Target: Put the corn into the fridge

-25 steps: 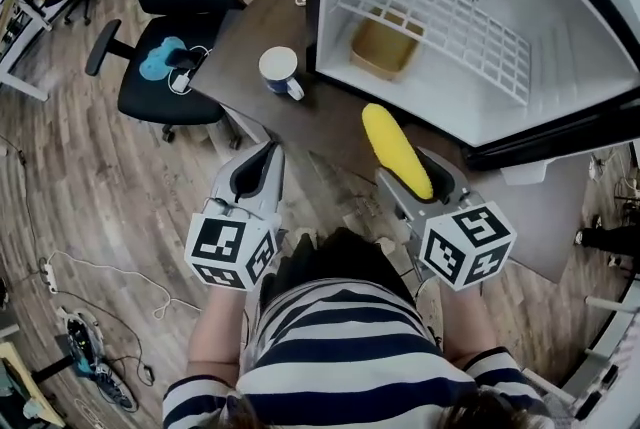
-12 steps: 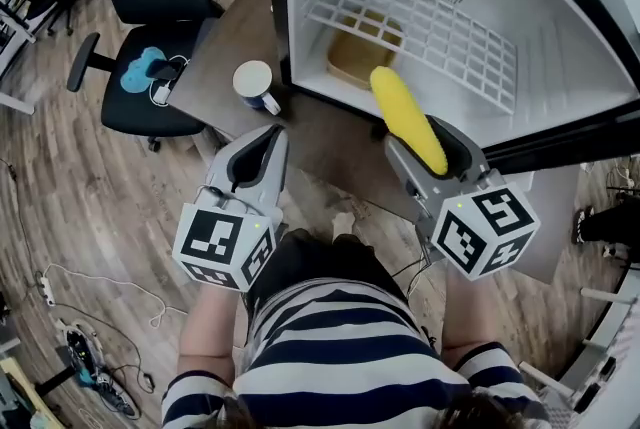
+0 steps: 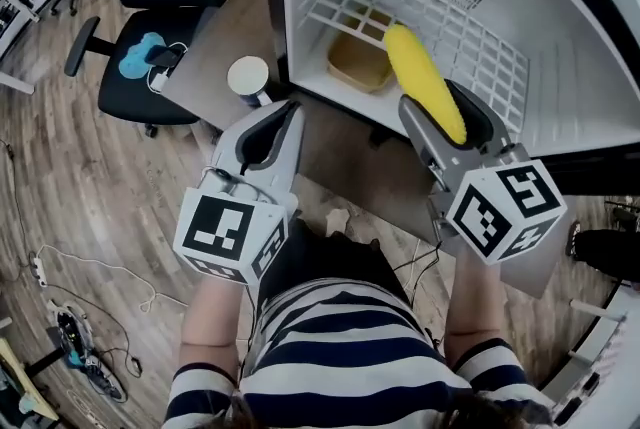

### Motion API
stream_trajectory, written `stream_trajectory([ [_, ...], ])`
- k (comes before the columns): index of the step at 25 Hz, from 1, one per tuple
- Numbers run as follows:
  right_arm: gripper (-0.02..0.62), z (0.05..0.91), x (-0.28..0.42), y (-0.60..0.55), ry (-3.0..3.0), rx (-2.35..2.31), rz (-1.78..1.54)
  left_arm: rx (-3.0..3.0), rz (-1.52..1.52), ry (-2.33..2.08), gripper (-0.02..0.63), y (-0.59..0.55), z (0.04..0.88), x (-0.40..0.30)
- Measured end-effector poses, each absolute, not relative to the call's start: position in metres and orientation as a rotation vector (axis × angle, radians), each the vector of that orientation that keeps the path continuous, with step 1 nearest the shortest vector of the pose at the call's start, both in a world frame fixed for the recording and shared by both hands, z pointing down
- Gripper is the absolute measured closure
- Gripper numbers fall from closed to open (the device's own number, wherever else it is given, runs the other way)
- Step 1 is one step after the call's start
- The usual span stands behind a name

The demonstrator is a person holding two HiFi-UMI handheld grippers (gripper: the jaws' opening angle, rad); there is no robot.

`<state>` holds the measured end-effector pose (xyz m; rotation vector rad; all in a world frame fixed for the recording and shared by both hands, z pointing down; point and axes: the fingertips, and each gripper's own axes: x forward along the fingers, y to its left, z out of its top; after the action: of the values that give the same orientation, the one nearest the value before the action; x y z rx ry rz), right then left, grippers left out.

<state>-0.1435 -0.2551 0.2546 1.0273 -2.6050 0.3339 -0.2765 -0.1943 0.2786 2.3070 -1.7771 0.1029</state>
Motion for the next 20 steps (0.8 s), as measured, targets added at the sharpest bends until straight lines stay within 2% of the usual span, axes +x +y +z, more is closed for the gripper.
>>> stream_trajectory([
  [20, 0.337, 0.245, -0.153, -0.336, -2.545, 1.120, 0.158, 2.287, 0.137, -1.823, 0.606, -0.234, 0.298, -0.279],
])
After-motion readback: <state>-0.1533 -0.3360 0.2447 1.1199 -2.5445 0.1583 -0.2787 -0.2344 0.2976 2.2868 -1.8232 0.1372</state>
